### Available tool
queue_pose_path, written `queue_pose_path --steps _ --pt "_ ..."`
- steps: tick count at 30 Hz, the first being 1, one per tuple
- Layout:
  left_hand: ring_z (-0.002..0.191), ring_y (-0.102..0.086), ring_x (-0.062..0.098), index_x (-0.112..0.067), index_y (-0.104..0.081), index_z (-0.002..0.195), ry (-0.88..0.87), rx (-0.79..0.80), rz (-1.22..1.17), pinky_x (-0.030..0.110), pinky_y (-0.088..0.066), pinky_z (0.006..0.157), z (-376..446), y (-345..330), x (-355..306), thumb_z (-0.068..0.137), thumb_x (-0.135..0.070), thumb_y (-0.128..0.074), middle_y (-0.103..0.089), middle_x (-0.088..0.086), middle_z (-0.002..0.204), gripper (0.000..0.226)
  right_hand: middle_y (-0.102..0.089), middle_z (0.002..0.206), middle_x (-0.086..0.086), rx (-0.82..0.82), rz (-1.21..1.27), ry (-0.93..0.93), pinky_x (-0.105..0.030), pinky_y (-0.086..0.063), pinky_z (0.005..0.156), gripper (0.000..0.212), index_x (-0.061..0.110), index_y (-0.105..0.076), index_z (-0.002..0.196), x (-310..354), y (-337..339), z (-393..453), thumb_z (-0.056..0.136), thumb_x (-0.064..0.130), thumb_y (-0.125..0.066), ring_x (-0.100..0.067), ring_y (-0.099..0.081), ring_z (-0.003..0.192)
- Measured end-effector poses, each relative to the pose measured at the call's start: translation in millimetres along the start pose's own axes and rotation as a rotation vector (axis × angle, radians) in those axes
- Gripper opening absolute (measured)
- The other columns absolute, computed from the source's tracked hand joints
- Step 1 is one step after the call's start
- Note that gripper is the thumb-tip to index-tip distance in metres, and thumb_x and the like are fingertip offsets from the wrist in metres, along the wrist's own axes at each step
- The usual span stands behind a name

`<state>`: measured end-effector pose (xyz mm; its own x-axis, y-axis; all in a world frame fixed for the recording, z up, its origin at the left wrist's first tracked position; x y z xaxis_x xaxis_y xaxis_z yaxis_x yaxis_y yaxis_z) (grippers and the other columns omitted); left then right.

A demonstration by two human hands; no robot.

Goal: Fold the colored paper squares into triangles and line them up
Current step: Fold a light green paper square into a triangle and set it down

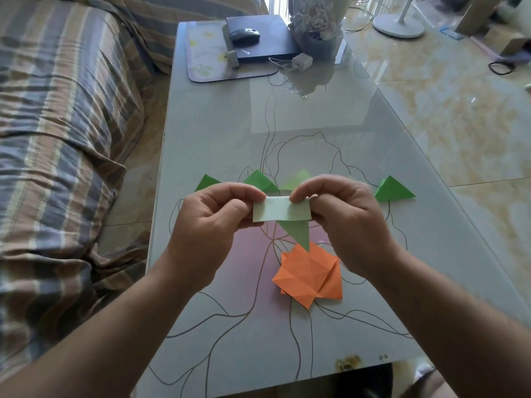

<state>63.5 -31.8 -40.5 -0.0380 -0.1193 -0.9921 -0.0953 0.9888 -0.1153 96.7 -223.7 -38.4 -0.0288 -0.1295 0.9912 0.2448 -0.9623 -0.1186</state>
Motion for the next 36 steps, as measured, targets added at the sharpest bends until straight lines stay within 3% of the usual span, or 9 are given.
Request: queue_pose_path --steps 3,5,7,10,19,26,32,36 --pt "0.084 -0.073 0.026 -0.018 -0.081 0.082 -0.009 0.0 0.018 0.04 -0.063 0.08 -1.6 0.1 -0.8 0.092 -0.01 -0.068 -0.076 0.008 0.085 0.018 -0.068 0.071 -0.005 0.014 0.036 -0.022 -0.025 -0.051 0.065 0.025 0.006 -0.077 0.079 1.5 1.6 0.4 0.081 0.004 -0.052 -0.015 -0.062 0.067" --pt "0.083 -0.075 0.026 -0.015 -0.077 0.089 -0.057 0.002 0.066 0.041 -0.064 0.08 -4.0 -1.4 -2.4 0.088 -0.015 -0.076 -0.077 0.008 0.085 0.001 -0.064 0.07 -0.014 0.012 -0.049 0.011 -0.038 -0.051 0.064 0.012 0.012 -0.077 0.082 -1.1 1.8 -0.9 0.083 0.013 -0.065 -0.027 -0.06 0.066" --pt "0.085 -0.076 0.028 -0.013 -0.072 0.094 -0.068 -0.002 0.061 0.044 -0.064 0.083 -4.8 -3.7 -2.0 0.084 -0.015 -0.076 -0.077 0.011 0.088 0.011 -0.064 0.078 -0.018 0.015 -0.105 0.04 -0.047 -0.05 0.064 0.009 0.017 -0.076 0.088 -3.1 0.3 -2.2 0.085 0.009 -0.074 -0.035 -0.057 0.064" --pt "0.088 -0.077 0.028 -0.014 -0.068 0.1 -0.051 -0.012 0.036 0.043 -0.063 0.086 -3.7 -4.2 0.4 0.088 -0.002 -0.074 -0.078 0.013 0.091 0.018 -0.069 0.087 0.002 0.006 -0.066 0.033 -0.038 -0.056 0.065 0.019 0.019 -0.073 0.094 -3.1 -1.2 -1.7 0.083 0.003 -0.077 -0.02 -0.062 0.067" --pt "0.089 -0.078 0.025 -0.015 -0.063 0.117 -0.006 -0.04 -0.018 0.033 -0.062 0.084 -4.7 -6.6 -4.2 0.086 0.002 -0.074 -0.08 0.01 0.094 0.037 -0.071 0.081 -0.001 -0.028 0.081 -0.049 -0.036 -0.059 0.076 0.035 0.011 -0.069 0.101 -4.2 -4.2 -0.5 0.083 -0.019 -0.071 -0.021 -0.063 0.078" --pt "0.093 -0.077 0.022 -0.023 -0.063 0.121 -0.046 -0.015 0.091 0.032 -0.061 0.085 -7.7 -7.6 -7.6 0.081 -0.011 -0.079 -0.08 0.003 0.098 0.045 -0.07 0.083 -0.002 -0.039 0.054 -0.032 -0.038 -0.058 0.077 0.036 0.011 -0.07 0.101 -0.7 -3.0 -1.5 0.082 -0.019 -0.072 -0.023 -0.062 0.078" --pt "0.092 -0.074 0.036 -0.027 -0.063 0.12 -0.066 -0.025 0.102 0.042 -0.063 0.088 -8.2 -7.8 -8.8 0.08 -0.015 -0.079 -0.08 0.002 0.098 0.045 -0.07 0.081 0.002 -0.023 0.088 -0.038 -0.031 -0.057 0.074 0.037 0.011 -0.069 0.102 -1.2 -3.8 -0.9 0.083 -0.021 -0.07 -0.017 -0.062 0.077" --pt "0.089 -0.077 0.023 -0.027 -0.063 0.12 -0.068 -0.032 0.103 0.034 -0.062 0.083 -7.6 -6.4 -10.0 0.077 -0.019 -0.079 -0.079 0.001 0.1 0.047 -0.072 0.084 0.0 0.0 0.1 -0.05 -0.033 -0.059 0.08 0.026 0.013 -0.072 0.101 -1.1 -3.3 -1.8 0.081 -0.002 -0.08 -0.016 -0.066 0.081"
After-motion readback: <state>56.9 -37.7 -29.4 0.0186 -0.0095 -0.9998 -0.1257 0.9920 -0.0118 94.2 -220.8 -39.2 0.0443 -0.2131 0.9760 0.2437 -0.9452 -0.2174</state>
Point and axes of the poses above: each hand's wrist, its own z-axis towards the middle knuckle, its own y-axis out of the back of the hand, x = y × z, the point moved 3 cm from there along z, towards the middle knuckle
